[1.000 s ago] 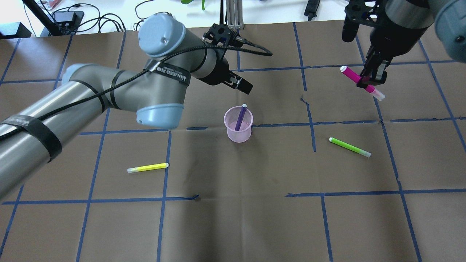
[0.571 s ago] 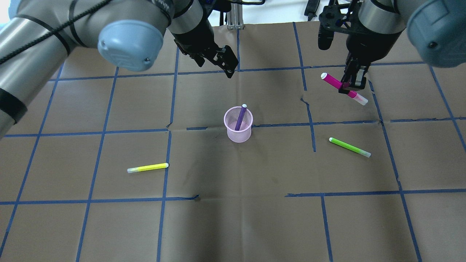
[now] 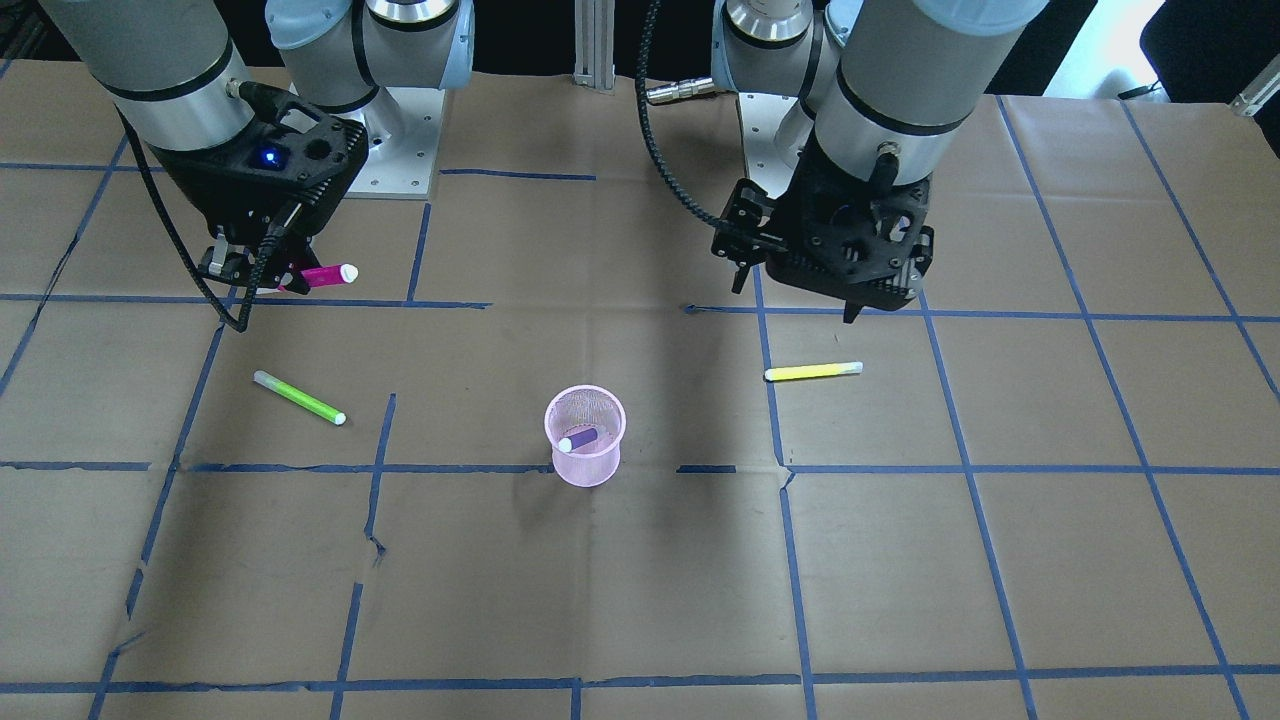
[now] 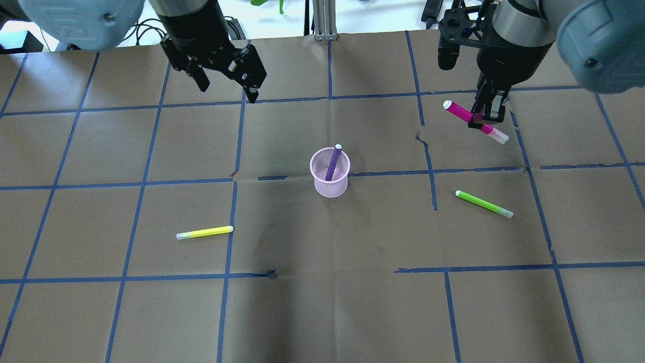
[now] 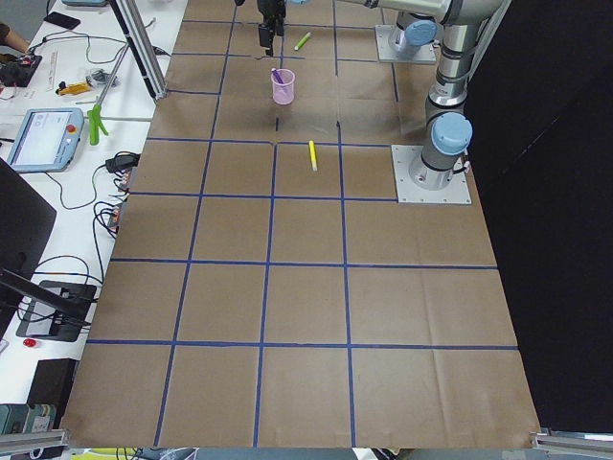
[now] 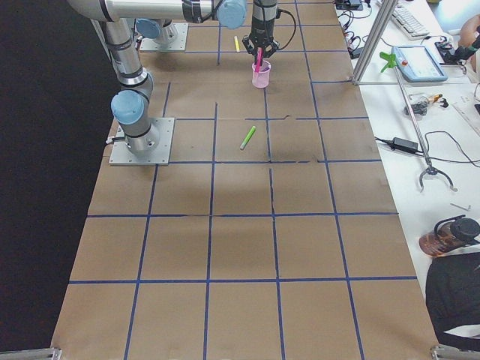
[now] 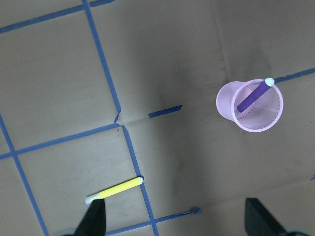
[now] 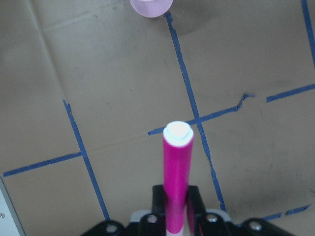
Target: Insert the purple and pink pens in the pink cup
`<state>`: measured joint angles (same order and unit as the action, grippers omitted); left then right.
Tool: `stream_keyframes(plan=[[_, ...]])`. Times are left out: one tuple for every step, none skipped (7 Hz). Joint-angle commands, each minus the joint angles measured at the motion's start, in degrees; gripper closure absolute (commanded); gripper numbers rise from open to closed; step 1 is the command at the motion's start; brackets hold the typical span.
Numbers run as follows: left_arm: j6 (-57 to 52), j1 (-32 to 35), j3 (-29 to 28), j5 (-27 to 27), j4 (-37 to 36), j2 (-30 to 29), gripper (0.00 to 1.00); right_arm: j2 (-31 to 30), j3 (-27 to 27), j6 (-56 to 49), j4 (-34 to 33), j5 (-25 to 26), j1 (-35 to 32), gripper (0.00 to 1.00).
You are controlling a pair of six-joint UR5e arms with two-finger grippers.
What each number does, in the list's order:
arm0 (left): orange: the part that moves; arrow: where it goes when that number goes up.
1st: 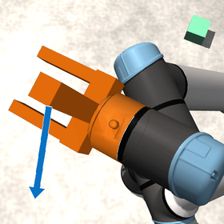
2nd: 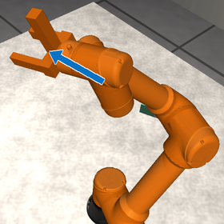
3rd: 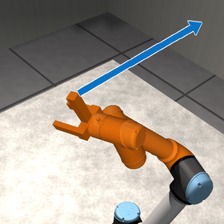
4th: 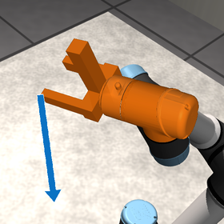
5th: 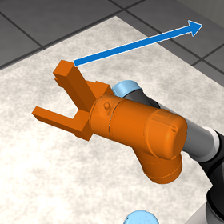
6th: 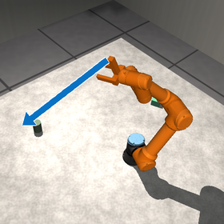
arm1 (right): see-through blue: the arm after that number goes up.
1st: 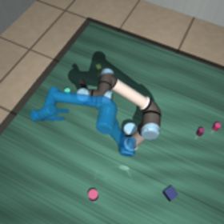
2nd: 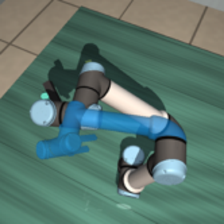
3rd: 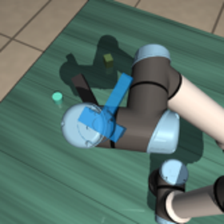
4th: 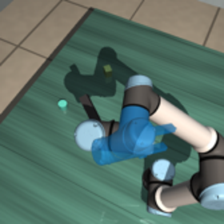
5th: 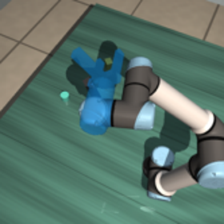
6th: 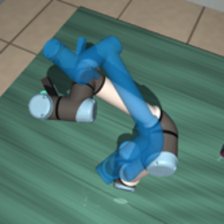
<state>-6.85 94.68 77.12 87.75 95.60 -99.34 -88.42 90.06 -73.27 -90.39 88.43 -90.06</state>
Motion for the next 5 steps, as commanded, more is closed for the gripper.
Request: stream_keyframes(plan=[[4.56,-6.24,4.25,-0.3,-0.06,3.43,0.02,0.0,0.29,3.28,-1.36,-8.23,-0.12,1.0],[4.66,-6.52,5.66,0.05,-0.15,4.4,0.02,-0.09,0.9,6.01,-2.24,-14.27,-0.12,1.0],[4.48,-6.44,5.85,-0.03,-0.16,5.02,0.02,0.0,1.6,6.99,-3.9,-20.34,-0.2,1.0],[4.31,-6.7,5.85,-0.21,-0.07,5.29,0.02,0.0,3.26,8.04,-7.05,-27.19,-0.21,1.0],[3.87,-6.79,5.85,0.05,-0.07,5.38,0.02,0.0,6.76,10.67,-12.04,-33.0,-0.21,1.0]])
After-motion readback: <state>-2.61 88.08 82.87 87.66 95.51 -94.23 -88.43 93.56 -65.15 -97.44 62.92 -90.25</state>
